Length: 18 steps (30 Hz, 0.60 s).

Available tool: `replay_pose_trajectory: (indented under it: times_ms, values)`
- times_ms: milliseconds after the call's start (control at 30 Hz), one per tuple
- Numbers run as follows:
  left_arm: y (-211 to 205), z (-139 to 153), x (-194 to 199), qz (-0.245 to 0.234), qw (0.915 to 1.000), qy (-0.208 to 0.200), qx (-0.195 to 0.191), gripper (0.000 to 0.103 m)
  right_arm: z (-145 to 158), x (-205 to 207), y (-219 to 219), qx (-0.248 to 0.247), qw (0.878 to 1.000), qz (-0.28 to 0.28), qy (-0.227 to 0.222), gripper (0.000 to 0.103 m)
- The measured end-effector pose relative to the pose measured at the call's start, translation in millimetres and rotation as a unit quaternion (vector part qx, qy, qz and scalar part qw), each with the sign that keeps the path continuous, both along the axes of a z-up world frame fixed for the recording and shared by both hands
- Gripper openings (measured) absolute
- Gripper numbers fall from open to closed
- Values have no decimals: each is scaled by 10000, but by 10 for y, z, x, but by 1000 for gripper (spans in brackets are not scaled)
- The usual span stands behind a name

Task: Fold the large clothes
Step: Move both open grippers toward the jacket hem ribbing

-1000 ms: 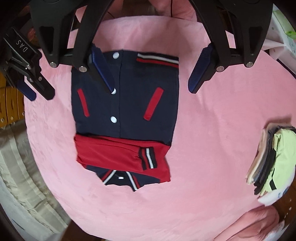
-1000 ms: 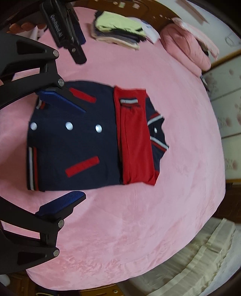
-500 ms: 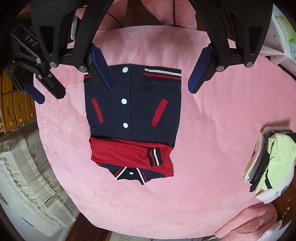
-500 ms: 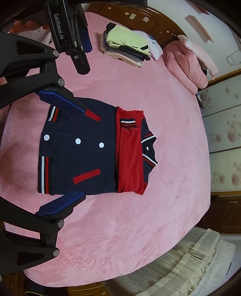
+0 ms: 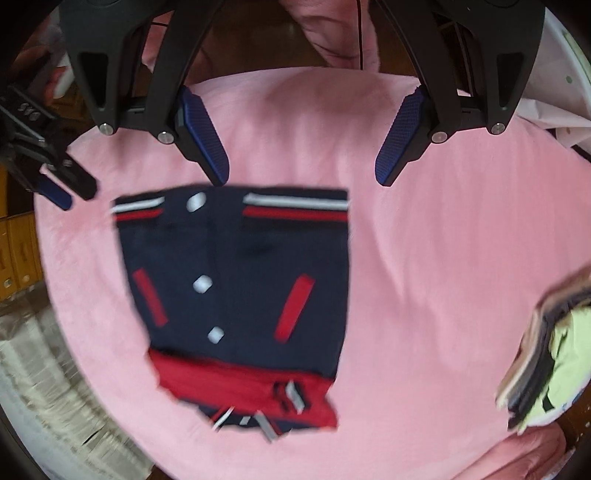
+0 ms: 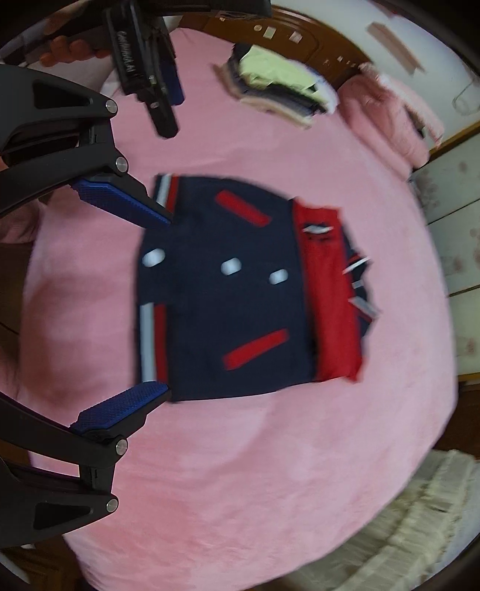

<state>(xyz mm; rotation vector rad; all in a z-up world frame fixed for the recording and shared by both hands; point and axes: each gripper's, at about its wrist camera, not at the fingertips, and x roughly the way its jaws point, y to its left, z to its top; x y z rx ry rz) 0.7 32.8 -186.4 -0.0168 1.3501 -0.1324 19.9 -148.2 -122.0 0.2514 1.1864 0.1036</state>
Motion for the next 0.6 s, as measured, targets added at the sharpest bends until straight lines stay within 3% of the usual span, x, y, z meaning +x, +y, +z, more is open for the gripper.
replay_pose_trajectory:
  times_ms: [167, 367, 500, 567, 600]
  values:
    - [141, -442, 13, -56, 9992, 369, -159, 71, -338, -190, -133, -31, 9995, 58, 296, 86]
    - [156, -779, 145, -556, 9979, 327, 55, 57, -757, -204, -472, 212, 9983, -125, 523, 82]
    - [300, -976, 280, -454, 9956, 567, -597, 49, -1017, -118, -727, 655, 9953, -348, 623, 69]
    - [380, -1066, 351, -320, 9931, 723, -865, 44, -1112, -72, -856, 1094, 9908, -515, 612, 68]
    - [418, -1112, 391, -242, 9913, 841, -988, 40, -1155, -48, -904, 1256, 9883, -589, 640, 62]
